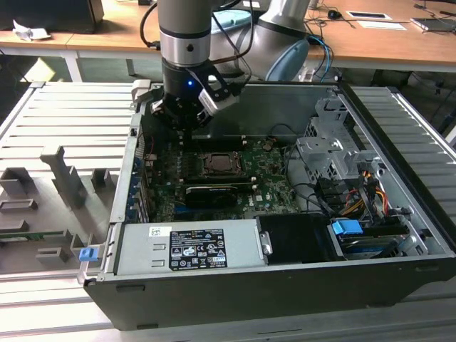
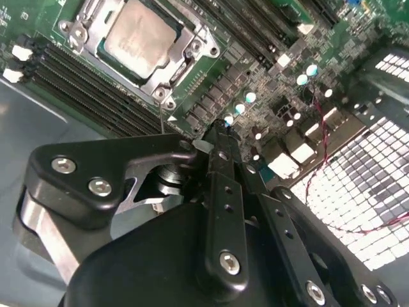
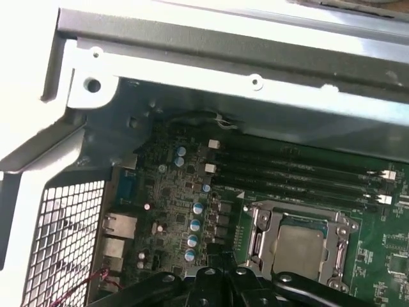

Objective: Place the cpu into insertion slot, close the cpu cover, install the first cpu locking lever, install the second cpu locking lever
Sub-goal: 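Install the first cpu locking lever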

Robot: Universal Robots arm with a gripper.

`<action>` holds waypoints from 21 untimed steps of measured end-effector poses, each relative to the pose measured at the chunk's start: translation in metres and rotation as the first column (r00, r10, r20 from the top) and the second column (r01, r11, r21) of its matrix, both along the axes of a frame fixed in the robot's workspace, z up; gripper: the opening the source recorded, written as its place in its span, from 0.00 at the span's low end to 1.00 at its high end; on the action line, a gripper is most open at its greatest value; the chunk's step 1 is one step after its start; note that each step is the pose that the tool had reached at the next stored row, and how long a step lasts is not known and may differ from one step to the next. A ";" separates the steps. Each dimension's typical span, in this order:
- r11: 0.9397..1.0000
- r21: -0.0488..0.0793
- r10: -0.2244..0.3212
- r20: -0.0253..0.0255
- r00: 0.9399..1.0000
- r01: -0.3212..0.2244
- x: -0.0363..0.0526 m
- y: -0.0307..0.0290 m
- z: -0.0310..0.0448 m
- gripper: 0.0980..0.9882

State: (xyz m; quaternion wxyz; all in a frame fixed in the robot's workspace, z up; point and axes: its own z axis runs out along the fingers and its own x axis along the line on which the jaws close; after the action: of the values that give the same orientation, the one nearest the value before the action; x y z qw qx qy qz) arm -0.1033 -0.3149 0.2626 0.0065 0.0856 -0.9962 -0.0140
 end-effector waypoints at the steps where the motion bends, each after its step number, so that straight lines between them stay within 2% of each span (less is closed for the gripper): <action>1: 1.000 0.000 0.000 0.000 1.000 0.000 -0.0003 0.0034 -0.0001 0.01; 4: 1.000 0.000 0.000 0.000 1.000 0.000 -0.0007 0.0108 -0.0008 0.01; 8: 1.000 0.000 -0.005 0.000 1.000 0.005 -0.0005 0.0173 -0.0024 0.01; 11: 1.000 0.000 -0.010 0.000 1.000 0.010 0.0050 0.0225 -0.0035 0.01; 15: 1.000 0.000 -0.016 0.000 1.000 0.016 0.0130 0.0230 -0.0040 0.01; 19: 1.000 0.000 -0.019 0.000 1.000 0.019 0.0154 0.0229 -0.0040 0.01; 21: 1.000 0.000 -0.020 0.000 1.000 0.020 0.0206 0.0229 -0.0041 0.01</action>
State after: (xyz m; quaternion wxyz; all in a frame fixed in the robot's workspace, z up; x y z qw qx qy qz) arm -0.0827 -0.2920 0.2585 0.0064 0.0756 -0.9970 -0.0139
